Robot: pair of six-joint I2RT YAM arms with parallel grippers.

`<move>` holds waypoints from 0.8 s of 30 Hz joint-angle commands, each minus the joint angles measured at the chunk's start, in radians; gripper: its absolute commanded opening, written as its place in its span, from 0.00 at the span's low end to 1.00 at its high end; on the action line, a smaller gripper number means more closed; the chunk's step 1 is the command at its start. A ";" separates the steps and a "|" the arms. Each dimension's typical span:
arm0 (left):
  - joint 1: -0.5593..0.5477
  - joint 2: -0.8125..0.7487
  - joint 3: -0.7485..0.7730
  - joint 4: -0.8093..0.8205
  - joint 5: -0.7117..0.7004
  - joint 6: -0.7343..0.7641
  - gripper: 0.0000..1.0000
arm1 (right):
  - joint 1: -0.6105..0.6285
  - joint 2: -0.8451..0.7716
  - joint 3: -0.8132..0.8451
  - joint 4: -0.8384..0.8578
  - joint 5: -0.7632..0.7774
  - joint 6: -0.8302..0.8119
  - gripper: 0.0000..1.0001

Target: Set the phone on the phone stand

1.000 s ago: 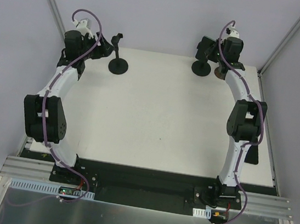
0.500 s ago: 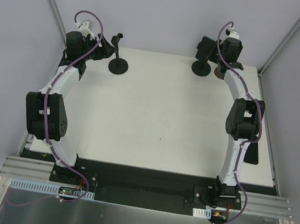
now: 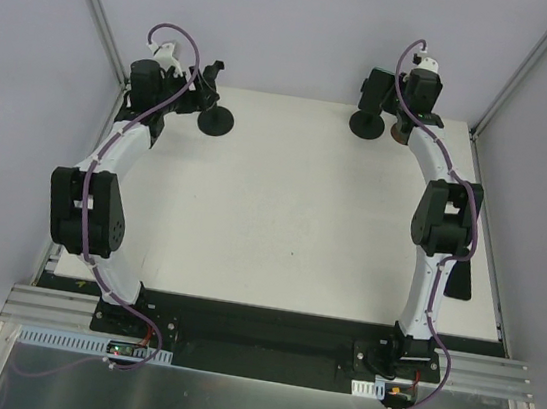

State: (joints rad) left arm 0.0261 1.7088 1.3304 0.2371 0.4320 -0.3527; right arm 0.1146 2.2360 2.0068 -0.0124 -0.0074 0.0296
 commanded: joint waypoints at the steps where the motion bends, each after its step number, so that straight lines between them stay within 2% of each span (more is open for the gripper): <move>1: -0.020 0.002 0.042 -0.013 -0.059 0.058 0.72 | 0.002 -0.042 0.014 0.017 0.066 -0.016 0.06; 4: -0.023 0.011 0.058 -0.036 -0.072 0.075 0.67 | 0.000 -0.050 0.006 0.019 0.080 -0.016 0.07; 12: -0.022 0.017 0.078 -0.068 -0.114 0.119 0.66 | 0.003 -0.070 -0.026 0.048 0.060 -0.014 0.13; 14: -0.055 0.025 0.092 -0.079 -0.145 0.144 0.69 | 0.003 -0.091 -0.051 0.052 0.025 -0.016 0.20; 17: -0.071 0.040 0.124 -0.090 -0.170 0.182 0.70 | 0.007 -0.157 -0.161 0.167 -0.049 -0.014 0.39; 18: -0.075 0.055 0.136 -0.094 -0.183 0.196 0.70 | 0.011 -0.189 -0.187 0.186 -0.055 -0.016 0.52; 19: -0.080 0.064 0.148 -0.097 -0.194 0.210 0.70 | 0.019 -0.202 -0.210 0.196 -0.062 -0.022 0.58; 21: -0.089 0.101 0.206 -0.128 -0.237 0.241 0.70 | 0.033 -0.232 -0.221 0.200 -0.066 -0.051 0.68; 24: -0.098 0.153 0.292 -0.160 -0.285 0.262 0.68 | 0.043 -0.269 -0.247 0.207 -0.060 -0.068 0.72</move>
State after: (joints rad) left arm -0.0601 1.8141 1.5063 0.1120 0.2409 -0.1619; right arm 0.1314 2.1048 1.7718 0.0856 -0.0364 0.0002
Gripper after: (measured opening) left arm 0.693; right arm 0.704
